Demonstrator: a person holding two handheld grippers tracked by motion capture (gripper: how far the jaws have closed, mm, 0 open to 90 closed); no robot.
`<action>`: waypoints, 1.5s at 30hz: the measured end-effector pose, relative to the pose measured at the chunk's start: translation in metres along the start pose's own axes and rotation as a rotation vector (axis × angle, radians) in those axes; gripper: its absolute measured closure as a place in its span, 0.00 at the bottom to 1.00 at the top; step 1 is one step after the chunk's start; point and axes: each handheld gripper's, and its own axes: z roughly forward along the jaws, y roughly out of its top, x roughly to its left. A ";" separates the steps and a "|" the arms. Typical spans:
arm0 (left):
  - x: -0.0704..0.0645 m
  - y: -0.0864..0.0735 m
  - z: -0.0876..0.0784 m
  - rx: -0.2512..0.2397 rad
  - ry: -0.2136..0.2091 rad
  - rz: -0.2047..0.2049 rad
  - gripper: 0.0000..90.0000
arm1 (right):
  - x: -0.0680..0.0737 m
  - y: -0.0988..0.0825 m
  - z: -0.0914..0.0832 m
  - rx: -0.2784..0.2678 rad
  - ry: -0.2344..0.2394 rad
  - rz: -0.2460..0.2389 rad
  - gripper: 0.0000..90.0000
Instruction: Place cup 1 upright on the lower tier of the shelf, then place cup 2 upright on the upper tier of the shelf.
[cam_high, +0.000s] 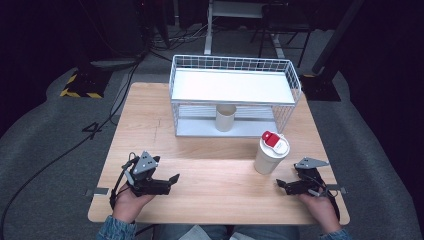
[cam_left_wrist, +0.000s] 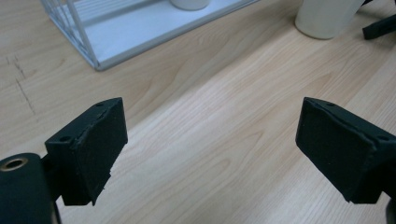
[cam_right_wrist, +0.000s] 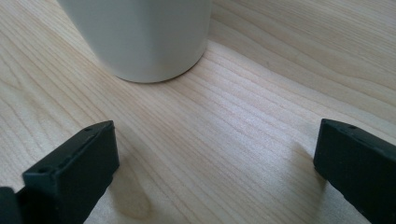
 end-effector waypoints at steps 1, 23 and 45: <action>0.001 -0.003 0.001 0.007 0.004 -0.003 0.11 | 0.000 0.000 0.000 0.000 0.000 0.000 0.00; 0.002 -0.039 0.035 0.239 0.052 0.031 0.11 | 0.000 -0.001 -0.001 -0.001 0.007 -0.005 0.00; 0.006 -0.053 0.040 0.227 0.038 0.022 0.03 | 0.000 -0.001 -0.002 0.001 -0.006 0.001 0.00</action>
